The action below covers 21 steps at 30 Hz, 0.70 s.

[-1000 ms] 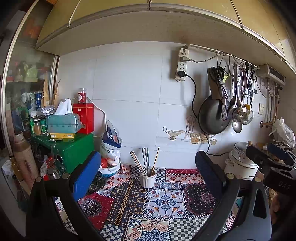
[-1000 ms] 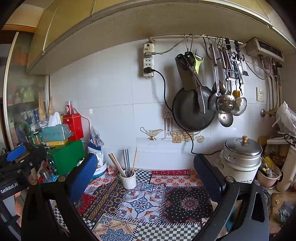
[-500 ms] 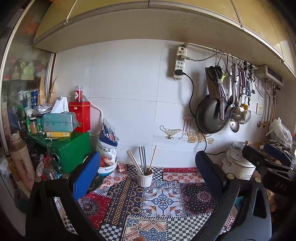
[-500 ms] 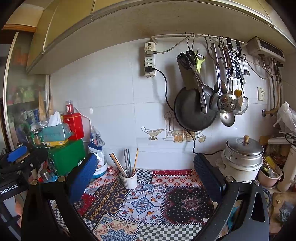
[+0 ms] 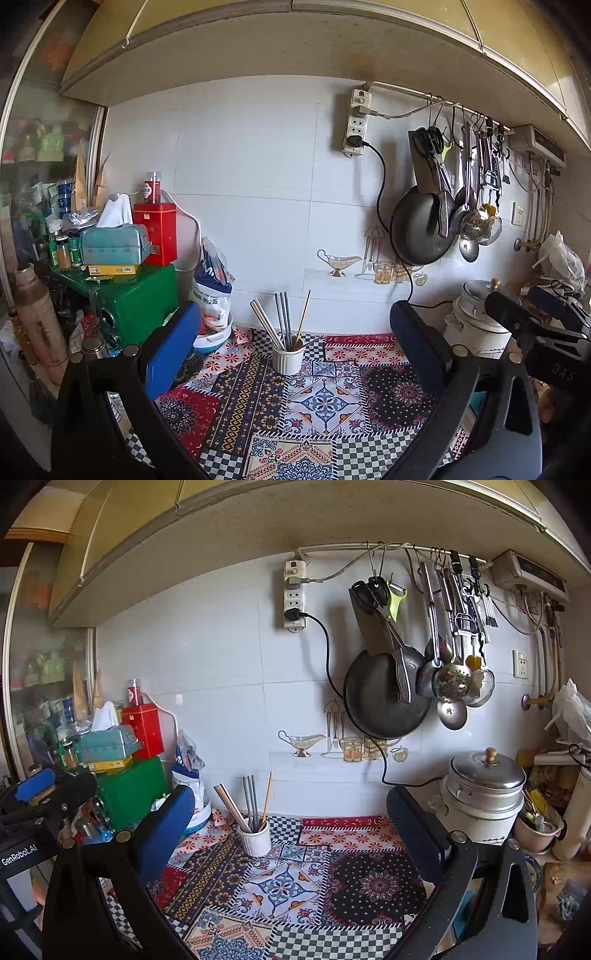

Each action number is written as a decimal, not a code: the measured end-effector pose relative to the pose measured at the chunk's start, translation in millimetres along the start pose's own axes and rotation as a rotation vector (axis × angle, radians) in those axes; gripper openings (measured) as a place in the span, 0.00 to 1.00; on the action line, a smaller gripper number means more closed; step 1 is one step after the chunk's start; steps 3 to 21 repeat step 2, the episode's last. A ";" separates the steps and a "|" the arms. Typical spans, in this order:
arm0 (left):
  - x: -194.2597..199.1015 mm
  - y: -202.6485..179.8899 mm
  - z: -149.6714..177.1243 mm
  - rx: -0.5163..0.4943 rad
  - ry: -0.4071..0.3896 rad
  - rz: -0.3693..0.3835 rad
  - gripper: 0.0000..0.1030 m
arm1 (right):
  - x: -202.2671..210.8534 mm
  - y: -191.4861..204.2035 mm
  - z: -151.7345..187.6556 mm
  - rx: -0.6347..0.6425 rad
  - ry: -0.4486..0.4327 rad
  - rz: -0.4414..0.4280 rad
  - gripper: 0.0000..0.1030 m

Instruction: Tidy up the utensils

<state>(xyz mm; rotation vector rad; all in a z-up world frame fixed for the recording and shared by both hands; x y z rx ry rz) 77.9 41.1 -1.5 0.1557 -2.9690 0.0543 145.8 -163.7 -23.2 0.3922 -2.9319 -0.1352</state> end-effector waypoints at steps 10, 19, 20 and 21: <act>-3.5 -0.1 -0.2 0.001 0.003 -0.002 0.99 | -2.1 -1.2 -0.2 0.001 0.002 0.003 1.00; -3.5 -0.1 -0.2 0.001 0.003 -0.002 0.99 | -2.1 -1.2 -0.2 0.001 0.002 0.003 1.00; -3.5 -0.1 -0.2 0.001 0.003 -0.002 0.99 | -2.1 -1.2 -0.2 0.001 0.002 0.003 1.00; -3.5 -0.1 -0.2 0.001 0.003 -0.002 0.99 | -2.1 -1.2 -0.2 0.001 0.002 0.003 1.00</act>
Point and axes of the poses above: each gripper's, at about its wrist camera, not at the fingertips, and x roughly against the way its jaws point, y to its left, z to its underside, the point moved 5 cm from there along -x, roughly the way its jaws point, and after that the axes turned 2 degrees about -x, right-handed, at the moved point
